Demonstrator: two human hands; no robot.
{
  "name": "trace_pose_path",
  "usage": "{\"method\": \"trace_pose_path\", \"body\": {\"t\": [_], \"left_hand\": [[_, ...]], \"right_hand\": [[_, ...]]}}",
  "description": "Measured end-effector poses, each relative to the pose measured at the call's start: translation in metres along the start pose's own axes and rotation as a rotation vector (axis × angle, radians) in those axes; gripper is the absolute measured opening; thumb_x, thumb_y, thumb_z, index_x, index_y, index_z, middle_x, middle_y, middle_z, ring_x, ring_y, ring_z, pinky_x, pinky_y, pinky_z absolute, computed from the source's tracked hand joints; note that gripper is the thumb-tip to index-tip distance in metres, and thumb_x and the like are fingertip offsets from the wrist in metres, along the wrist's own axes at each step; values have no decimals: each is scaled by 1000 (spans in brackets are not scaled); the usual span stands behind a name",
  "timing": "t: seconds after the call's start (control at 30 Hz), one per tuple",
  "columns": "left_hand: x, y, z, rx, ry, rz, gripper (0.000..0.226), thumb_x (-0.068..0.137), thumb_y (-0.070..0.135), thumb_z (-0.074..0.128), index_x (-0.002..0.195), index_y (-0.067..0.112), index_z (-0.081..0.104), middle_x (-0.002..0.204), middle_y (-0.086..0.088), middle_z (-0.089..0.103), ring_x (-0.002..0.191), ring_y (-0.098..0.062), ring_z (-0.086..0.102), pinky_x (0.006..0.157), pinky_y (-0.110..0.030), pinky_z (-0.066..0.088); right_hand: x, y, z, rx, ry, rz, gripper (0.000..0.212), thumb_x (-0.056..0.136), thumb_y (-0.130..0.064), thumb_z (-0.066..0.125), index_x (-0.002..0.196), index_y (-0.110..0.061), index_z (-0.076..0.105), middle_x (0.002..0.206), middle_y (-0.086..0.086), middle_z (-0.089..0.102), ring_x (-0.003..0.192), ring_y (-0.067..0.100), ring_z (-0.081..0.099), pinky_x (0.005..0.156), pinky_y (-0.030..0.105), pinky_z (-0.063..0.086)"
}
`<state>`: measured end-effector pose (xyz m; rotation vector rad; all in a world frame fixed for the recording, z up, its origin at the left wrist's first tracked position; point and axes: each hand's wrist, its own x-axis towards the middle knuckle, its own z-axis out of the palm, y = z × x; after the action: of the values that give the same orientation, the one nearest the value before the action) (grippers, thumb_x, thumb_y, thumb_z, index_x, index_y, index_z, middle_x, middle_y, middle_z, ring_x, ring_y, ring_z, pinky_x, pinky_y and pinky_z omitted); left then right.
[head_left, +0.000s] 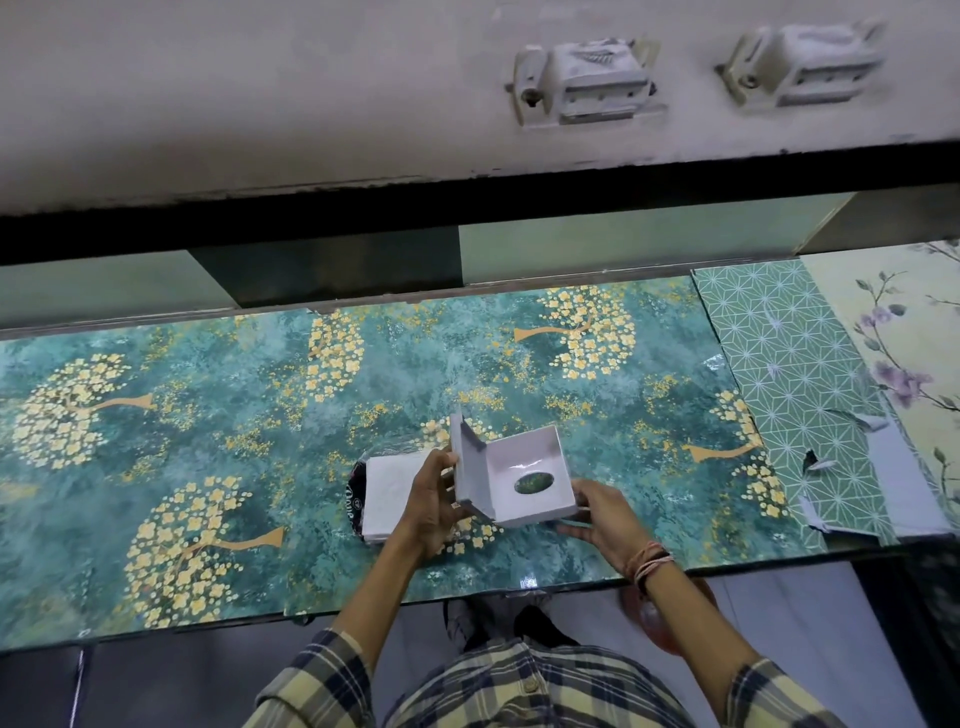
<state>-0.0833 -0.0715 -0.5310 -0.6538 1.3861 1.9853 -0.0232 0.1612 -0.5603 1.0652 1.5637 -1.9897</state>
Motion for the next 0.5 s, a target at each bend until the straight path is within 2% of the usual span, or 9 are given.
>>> {"method": "trace_pose_path", "body": {"t": [0.1,0.17,0.23,0.3,0.37,0.43,0.5], "left_hand": [[0,-6,1,-7,-1,3,67,62,46,65,119,11,61,115,-20,63,101,-38,60,60,-41,58],[0,-9,2,-12,1,10,65,63,45,65,120,14,63,115,-19,63,104,-37,60,67,-43,56],[-1,-10,4,2,-2,12,66,63,45,65,122,15,65,115,-18,64,105,-37,60,70,-44,56],[-2,-11,3,3,-17,23,68,64,45,65,125,15,66,117,-17,64,106,-37,60,72,-44,56],[-3,-12,0,0,-26,20,70,66,44,65,128,13,64,119,-19,62,107,-37,59,73,-46,55],[-4,-12,-4,-1,-16,-1,76,67,45,64,131,6,61,120,-21,61,104,-37,60,69,-44,54],[-5,-9,-7,-30,-1,-3,78,70,45,62,131,-3,58,116,-22,63,97,-37,61,64,-40,55]], "right_hand": [[11,14,-1,-100,72,29,26,98,-13,50,100,-4,74,87,14,72,83,30,66,68,35,61],[17,22,-3,-164,105,13,25,99,-11,51,87,-8,73,78,11,71,72,23,64,62,31,58],[20,26,-4,-233,146,-6,31,100,-8,49,76,-11,70,60,5,68,52,15,57,51,24,53],[24,29,-7,-279,172,-20,35,99,-6,49,70,-12,68,49,2,61,42,14,49,45,22,46],[27,31,-7,-295,200,-31,37,96,-8,49,63,-14,65,50,5,58,47,20,48,47,23,42],[26,27,-5,-366,303,-57,37,93,-16,49,57,-15,56,56,6,56,56,22,46,57,28,38],[18,14,0,-451,435,-136,35,96,-17,51,62,-12,55,62,7,55,62,23,45,58,33,34]]}}
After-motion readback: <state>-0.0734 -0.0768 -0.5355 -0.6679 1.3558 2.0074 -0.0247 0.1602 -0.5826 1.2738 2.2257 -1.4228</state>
